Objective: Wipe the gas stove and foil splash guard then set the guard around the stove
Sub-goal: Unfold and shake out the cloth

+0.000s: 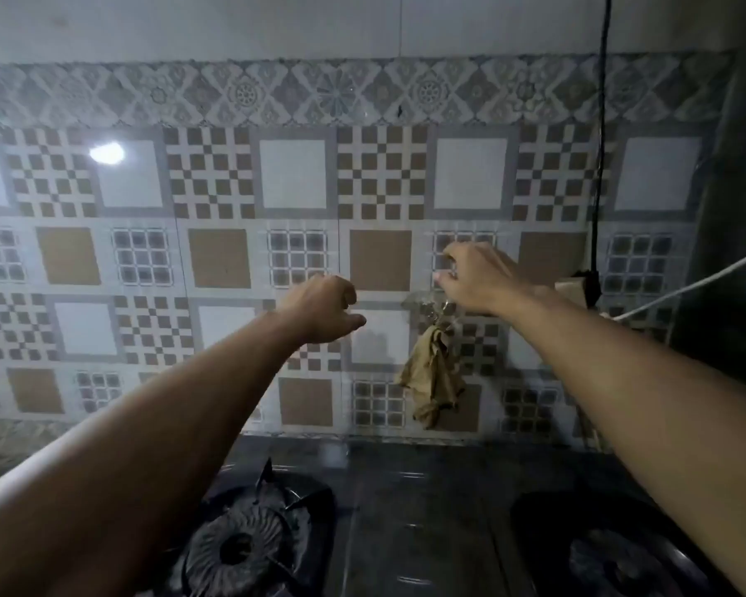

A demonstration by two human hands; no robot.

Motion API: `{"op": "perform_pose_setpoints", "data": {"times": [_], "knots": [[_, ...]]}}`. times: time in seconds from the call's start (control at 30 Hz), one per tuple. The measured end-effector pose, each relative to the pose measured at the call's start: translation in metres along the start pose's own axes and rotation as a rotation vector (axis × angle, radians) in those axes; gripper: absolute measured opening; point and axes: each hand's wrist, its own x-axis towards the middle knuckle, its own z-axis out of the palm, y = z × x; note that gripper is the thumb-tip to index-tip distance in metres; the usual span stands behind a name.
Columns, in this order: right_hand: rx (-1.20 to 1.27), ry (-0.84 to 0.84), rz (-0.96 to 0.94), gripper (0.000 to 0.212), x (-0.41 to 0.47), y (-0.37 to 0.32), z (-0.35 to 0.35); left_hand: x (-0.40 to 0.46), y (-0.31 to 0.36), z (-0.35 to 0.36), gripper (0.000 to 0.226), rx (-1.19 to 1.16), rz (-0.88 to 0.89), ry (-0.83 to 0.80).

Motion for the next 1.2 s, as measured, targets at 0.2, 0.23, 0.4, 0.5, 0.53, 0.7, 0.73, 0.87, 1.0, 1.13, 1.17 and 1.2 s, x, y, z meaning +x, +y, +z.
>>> {"op": "perform_pose_setpoints", "data": {"times": [0.2,0.23,0.4,0.5,0.53,0.7,0.73,0.87,1.0,1.13,1.17,1.2], "knots": [[0.01,-0.258,0.197,0.011,0.004,0.053,0.06,0.036,0.011,0.082,0.044,-0.055,-0.085,-0.126],[0.024,-0.283,0.22,0.012,0.004,0.062,0.071,0.043,0.013,0.096,0.044,-0.073,-0.098,-0.143],[0.142,-0.284,0.326,0.016,0.002,0.086,0.122,0.062,0.027,0.149,0.055,-0.202,-0.174,-0.154],[0.223,-0.216,0.358,0.015,0.003,0.095,0.146,0.072,0.032,0.179,0.039,-0.22,-0.204,-0.174],[0.244,-0.2,0.356,0.012,0.005,0.098,0.152,0.075,0.034,0.187,0.029,-0.225,-0.216,-0.162],[0.338,-0.147,0.364,0.019,0.013,0.102,0.154,0.079,0.029,0.199,0.012,-0.383,-0.28,-0.096],[0.363,-0.126,0.373,0.019,0.015,0.1,0.15,0.078,0.029,0.197,0.012,-0.435,-0.272,-0.093],[0.441,-0.055,0.361,0.019,0.021,0.085,0.124,0.068,0.034,0.18,0.025,-0.712,-0.199,-0.123],[0.486,-0.047,0.255,0.021,0.023,0.061,0.088,0.055,0.048,0.163,0.042,-0.804,-0.1,-0.162],[0.46,-0.047,0.203,0.027,0.021,0.051,0.058,0.046,0.052,0.139,0.019,-0.721,-0.126,-0.114],[0.448,-0.052,0.194,0.026,0.018,0.051,0.05,0.044,0.049,0.13,0.018,-0.723,-0.126,-0.139],[0.446,-0.07,0.185,0.025,0.015,0.052,0.042,0.04,0.045,0.118,0.017,-0.74,-0.124,-0.181]]}}
